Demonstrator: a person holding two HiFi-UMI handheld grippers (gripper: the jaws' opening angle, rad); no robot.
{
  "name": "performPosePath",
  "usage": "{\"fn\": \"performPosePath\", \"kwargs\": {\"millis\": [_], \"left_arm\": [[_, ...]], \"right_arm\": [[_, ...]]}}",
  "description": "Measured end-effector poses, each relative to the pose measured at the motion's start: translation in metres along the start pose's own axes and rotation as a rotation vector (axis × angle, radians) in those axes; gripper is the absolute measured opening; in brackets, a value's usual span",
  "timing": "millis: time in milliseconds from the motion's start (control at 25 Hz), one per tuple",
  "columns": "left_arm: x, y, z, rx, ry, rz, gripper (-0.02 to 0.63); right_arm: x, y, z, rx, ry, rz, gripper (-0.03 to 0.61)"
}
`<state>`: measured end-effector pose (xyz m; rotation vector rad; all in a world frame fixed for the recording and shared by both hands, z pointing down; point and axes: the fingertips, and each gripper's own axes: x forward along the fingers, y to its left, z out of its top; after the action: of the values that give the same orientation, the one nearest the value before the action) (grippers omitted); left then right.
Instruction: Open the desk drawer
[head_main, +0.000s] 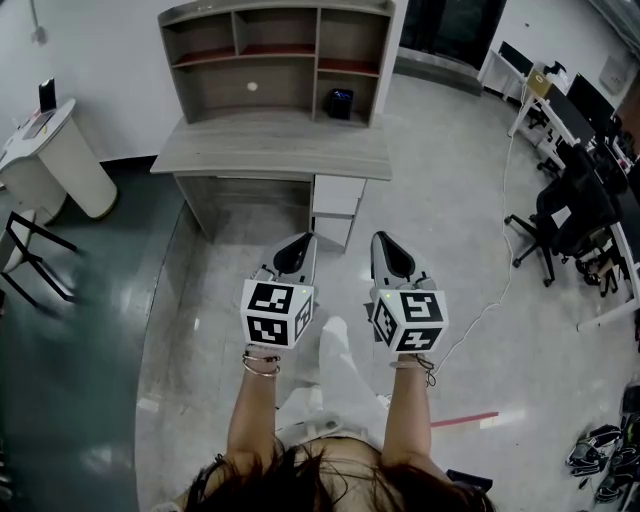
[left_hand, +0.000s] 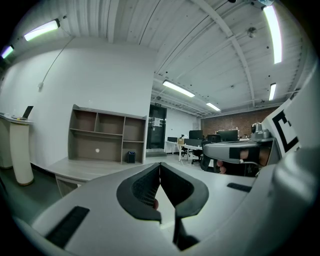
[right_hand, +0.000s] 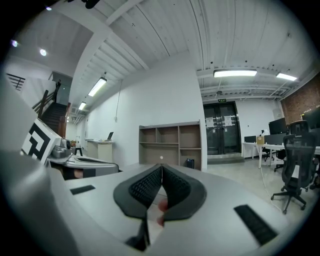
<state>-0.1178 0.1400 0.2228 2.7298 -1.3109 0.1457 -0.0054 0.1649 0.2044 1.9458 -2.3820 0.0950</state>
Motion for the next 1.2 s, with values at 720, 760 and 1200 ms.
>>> {"fn": "performPosePath", "kwargs": {"millis": [720,760,1200], "left_arm": [[0.043,0.024,0.002,-0.013,0.007,0.021,0.009],[0.047,0.026,0.001,-0.015,0.009,0.023,0.009],[0.098,0.037,-0.006,-0.007,0.034,0.017,0.009]], "right_arm": [[0.050,-0.029,-0.012,0.026,0.021,0.017,0.020],[0.054,-0.032,-0.013,0.028,0.024,0.017,0.020],[0.104,-0.061,-0.031,0.055,0.062,0.020,0.020]]}}
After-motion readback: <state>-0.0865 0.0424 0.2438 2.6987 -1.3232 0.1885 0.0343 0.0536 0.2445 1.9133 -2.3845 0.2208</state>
